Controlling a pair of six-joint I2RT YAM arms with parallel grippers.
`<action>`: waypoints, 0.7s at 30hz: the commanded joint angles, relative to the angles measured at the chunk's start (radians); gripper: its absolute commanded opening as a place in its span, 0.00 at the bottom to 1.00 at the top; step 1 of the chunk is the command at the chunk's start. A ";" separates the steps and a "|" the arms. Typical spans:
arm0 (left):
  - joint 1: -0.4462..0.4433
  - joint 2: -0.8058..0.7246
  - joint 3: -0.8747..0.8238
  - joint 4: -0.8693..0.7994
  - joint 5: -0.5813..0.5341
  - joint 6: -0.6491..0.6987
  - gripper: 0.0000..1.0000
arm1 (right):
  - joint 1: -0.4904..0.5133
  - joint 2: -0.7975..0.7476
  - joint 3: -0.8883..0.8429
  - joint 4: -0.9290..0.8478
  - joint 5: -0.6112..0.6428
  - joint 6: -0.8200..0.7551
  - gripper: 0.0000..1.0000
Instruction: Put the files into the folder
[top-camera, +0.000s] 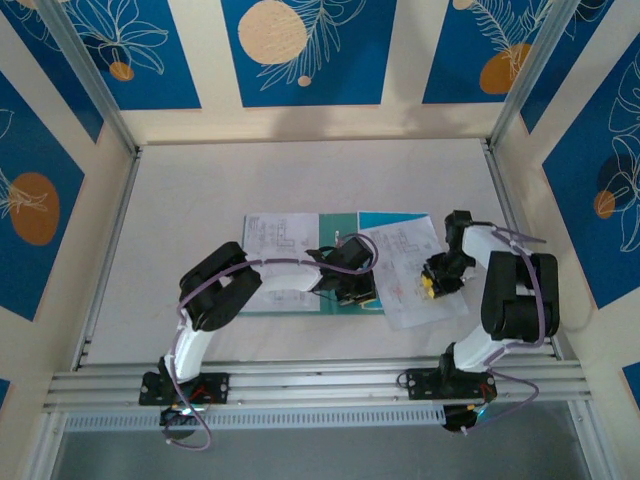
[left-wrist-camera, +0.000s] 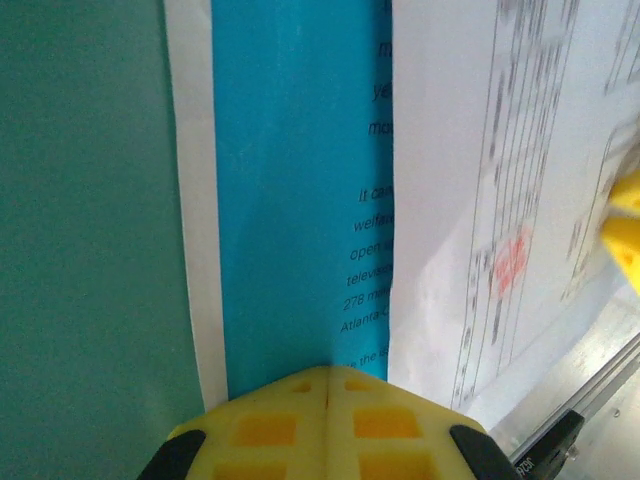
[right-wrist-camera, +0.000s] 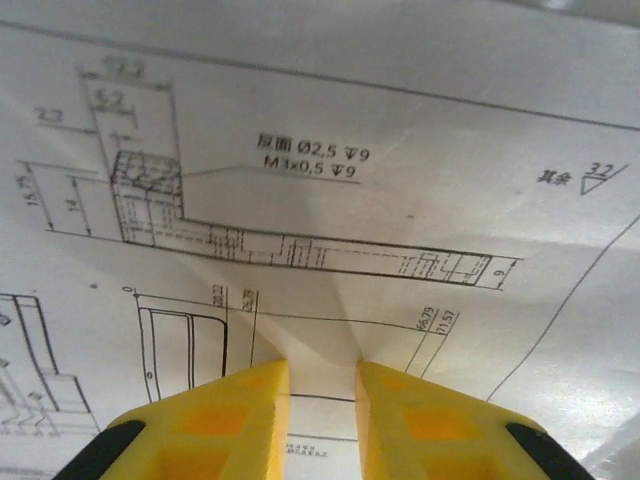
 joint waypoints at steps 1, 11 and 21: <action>-0.001 0.030 -0.037 -0.103 -0.049 -0.011 0.00 | 0.002 -0.019 -0.038 0.012 -0.092 0.099 0.26; 0.000 -0.040 0.044 -0.166 -0.069 0.046 0.07 | 0.036 -0.135 0.068 -0.030 -0.076 -0.021 0.42; 0.015 -0.135 0.100 -0.236 -0.096 0.099 0.26 | 0.237 -0.222 -0.016 0.011 -0.155 -0.016 0.43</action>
